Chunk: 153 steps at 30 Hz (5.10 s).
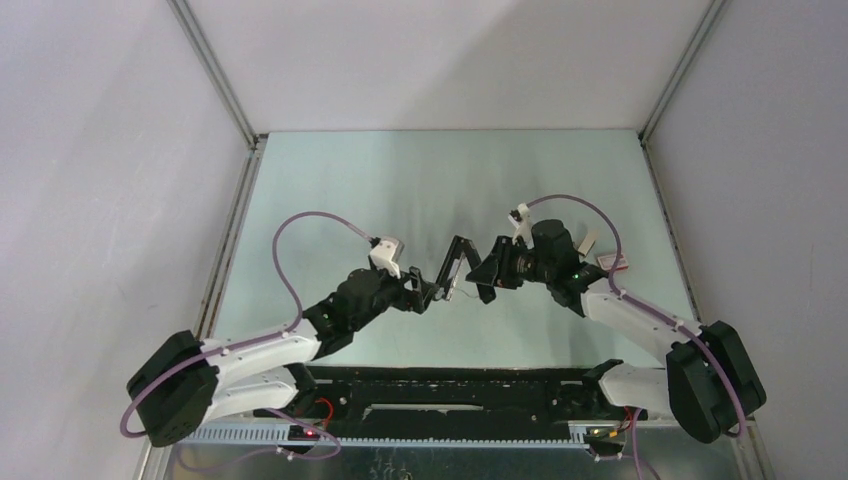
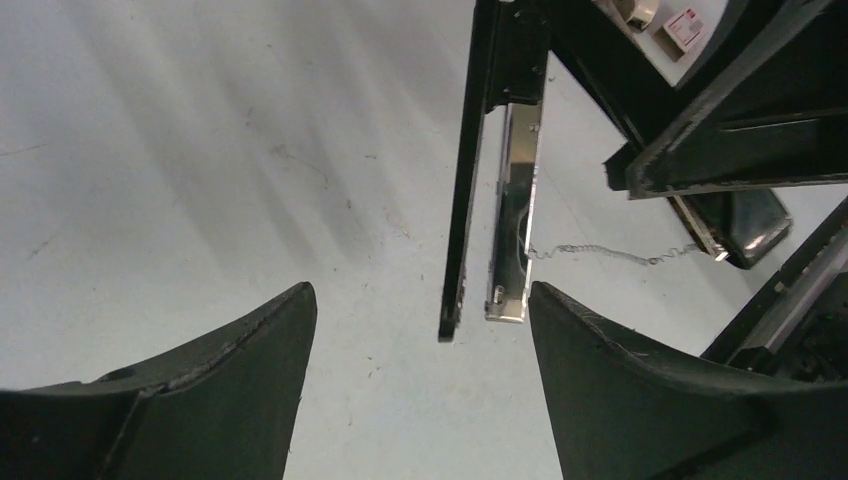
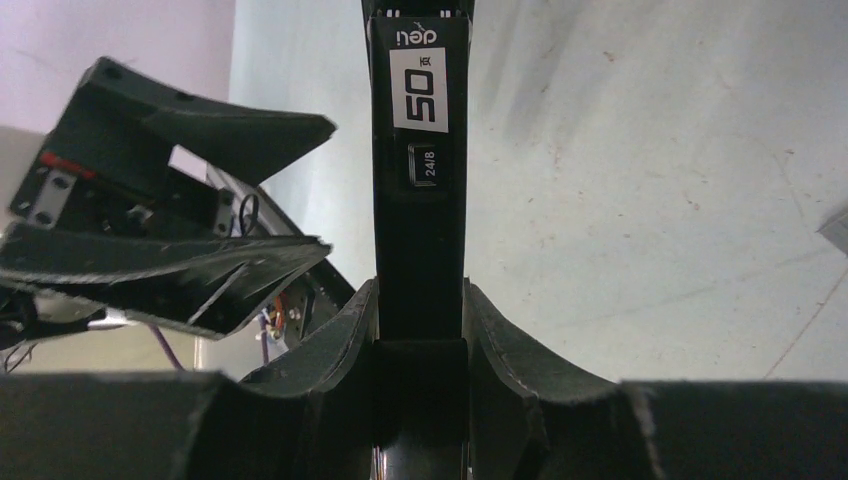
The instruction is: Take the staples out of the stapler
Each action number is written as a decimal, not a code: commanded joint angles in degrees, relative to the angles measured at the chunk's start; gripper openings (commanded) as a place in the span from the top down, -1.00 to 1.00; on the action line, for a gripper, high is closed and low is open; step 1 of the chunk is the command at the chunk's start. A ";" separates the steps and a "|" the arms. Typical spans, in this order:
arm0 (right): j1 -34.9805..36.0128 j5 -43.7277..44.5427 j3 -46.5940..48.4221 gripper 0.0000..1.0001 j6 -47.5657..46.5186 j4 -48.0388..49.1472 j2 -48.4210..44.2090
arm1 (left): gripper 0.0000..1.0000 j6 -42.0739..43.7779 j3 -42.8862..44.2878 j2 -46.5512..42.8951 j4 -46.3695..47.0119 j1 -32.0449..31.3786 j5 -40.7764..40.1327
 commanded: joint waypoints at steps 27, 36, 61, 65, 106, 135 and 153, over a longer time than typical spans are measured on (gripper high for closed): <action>3.25 -14.03 0.13 1.00 -6.80 7.49 -6.14 | -0.17 5.45 4.99 7.81 3.48 -0.73 -0.53; 4.51 -12.52 0.10 1.00 -10.77 5.85 -5.50 | 0.98 9.91 8.22 8.34 -0.57 -1.25 3.41; 9.76 -2.56 0.14 -0.56 -20.52 4.99 2.68 | 1.00 12.47 9.20 3.62 -9.61 -2.77 -2.20; 13.47 5.89 0.19 -0.63 -20.37 5.58 2.41 | 1.00 9.03 9.34 2.29 -11.74 -2.83 -7.55; 29.17 43.38 5.80 -0.41 -20.20 7.02 16.75 | 1.00 3.70 8.29 -3.33 -17.65 -2.81 -18.35; 10.63 39.24 8.50 -0.55 -20.08 0.93 9.30 | 1.00 10.28 7.76 1.75 -16.42 -11.36 -14.79; 7.01 23.75 10.41 -0.61 -16.39 5.86 6.66 | 1.00 8.72 6.90 5.36 -13.25 -13.27 -10.71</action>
